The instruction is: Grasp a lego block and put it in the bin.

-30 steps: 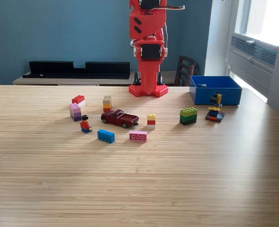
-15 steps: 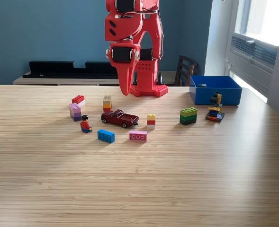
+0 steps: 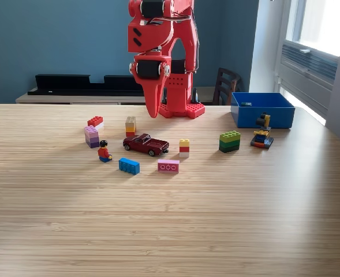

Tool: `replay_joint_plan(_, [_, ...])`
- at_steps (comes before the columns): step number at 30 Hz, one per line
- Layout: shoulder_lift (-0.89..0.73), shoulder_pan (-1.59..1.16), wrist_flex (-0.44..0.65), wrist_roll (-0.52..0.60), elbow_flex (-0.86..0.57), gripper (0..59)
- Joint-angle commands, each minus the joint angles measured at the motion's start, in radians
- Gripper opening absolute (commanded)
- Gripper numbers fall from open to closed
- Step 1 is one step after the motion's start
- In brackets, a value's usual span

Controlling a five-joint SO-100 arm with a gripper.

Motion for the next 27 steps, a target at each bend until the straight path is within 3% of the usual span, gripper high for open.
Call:
replay_joint_plan(1, [0.071,0.038,-0.009,0.038,0.005,0.1])
replay_joint_plan(27, [0.058,0.089,-0.037,0.046,-0.009,0.2])
